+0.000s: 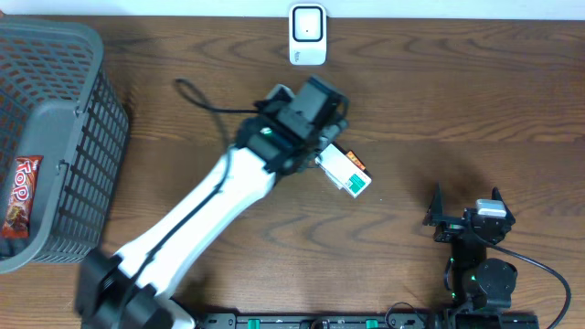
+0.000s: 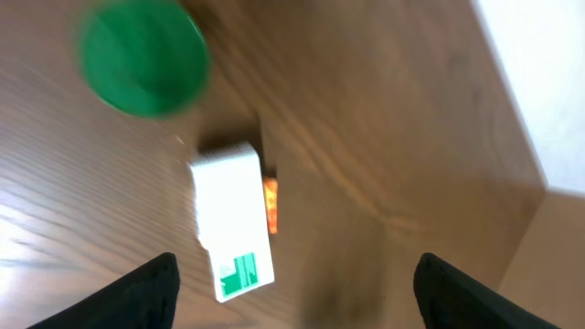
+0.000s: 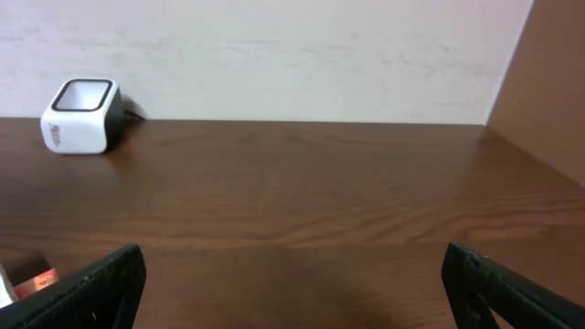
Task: Scan the item barcode
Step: 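Lower the Panadol box beside the tissue pack and open the left gripper, then move the left gripper back into the basket toward the red snack bar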
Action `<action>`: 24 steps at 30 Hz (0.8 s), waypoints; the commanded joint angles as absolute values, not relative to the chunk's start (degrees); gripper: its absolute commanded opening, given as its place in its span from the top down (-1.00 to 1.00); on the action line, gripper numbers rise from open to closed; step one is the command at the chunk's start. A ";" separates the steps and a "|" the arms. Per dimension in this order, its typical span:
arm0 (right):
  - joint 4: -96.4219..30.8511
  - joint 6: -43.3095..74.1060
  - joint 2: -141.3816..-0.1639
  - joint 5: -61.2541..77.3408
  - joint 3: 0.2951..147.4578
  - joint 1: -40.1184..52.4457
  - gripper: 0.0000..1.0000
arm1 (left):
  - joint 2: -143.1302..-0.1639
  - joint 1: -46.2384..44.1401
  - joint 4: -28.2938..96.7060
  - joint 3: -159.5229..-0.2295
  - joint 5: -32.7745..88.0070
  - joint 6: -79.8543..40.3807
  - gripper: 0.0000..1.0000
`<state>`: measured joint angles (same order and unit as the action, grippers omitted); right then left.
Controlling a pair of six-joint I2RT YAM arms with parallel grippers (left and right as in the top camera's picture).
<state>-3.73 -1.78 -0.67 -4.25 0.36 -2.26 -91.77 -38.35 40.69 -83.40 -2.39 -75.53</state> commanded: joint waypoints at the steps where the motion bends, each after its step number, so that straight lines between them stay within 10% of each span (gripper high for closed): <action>1: -4.03 -2.22 -0.27 -4.01 0.32 -1.72 -0.99 | -87.44 -35.09 43.11 -84.31 -9.43 -71.92 -0.67; 24: -4.03 -2.20 -0.27 -4.01 0.32 -1.72 -0.99 | -65.58 16.34 44.69 -85.76 -9.37 -55.92 -0.81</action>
<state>-3.73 -1.78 -0.67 -4.25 0.36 -2.26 -63.75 10.28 43.57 -85.12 -9.23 -57.93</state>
